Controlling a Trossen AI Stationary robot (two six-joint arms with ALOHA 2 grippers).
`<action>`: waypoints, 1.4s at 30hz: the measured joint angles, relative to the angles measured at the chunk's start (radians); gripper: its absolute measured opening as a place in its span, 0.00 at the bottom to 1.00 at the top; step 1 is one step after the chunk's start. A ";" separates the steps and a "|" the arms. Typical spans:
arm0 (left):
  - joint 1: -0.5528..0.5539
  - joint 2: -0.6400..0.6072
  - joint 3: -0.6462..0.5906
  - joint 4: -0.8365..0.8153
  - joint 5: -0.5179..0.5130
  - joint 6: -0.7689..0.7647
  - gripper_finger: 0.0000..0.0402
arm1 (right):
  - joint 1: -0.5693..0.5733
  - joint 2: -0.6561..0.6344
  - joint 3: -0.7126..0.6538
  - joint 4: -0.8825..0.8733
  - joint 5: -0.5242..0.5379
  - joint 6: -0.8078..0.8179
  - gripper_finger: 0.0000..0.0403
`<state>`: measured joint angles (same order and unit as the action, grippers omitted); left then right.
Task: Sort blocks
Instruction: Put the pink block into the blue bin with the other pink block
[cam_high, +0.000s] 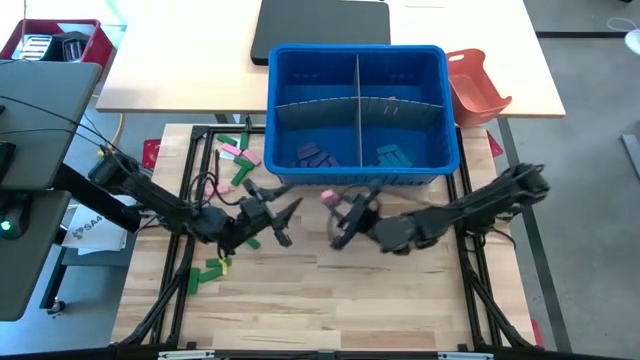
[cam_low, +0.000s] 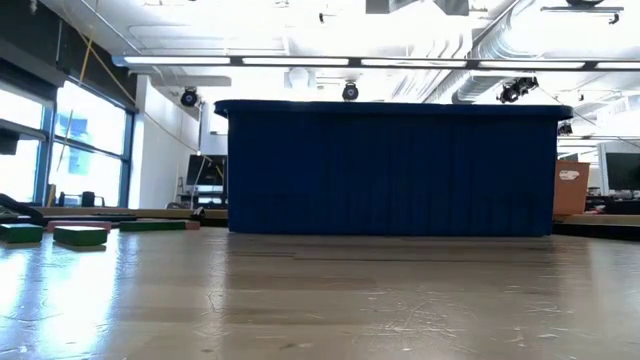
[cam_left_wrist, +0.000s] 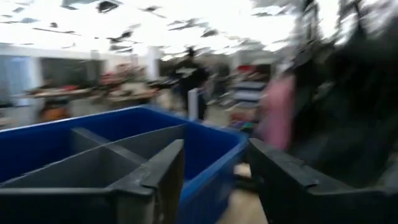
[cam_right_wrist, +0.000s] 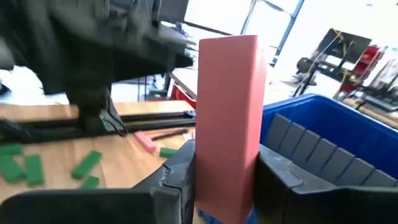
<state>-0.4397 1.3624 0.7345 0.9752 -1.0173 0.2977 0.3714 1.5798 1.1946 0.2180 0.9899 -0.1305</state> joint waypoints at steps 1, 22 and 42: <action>-0.012 -0.017 0.000 -0.036 -0.047 0.007 0.45 | -0.007 -0.041 0.011 -0.058 -0.011 0.022 0.26; -0.104 -0.094 -0.001 -0.493 -0.230 -0.183 0.50 | -1.207 0.159 0.831 -1.281 -0.932 0.474 0.26; -0.107 -0.094 -0.001 -0.568 -0.224 -0.261 0.50 | -1.427 0.584 0.925 -1.340 -1.046 0.540 0.26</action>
<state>-0.5468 1.2686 0.7338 0.4068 -1.2412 0.0368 -1.0558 2.1633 2.1196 -1.1216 -0.0559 0.4098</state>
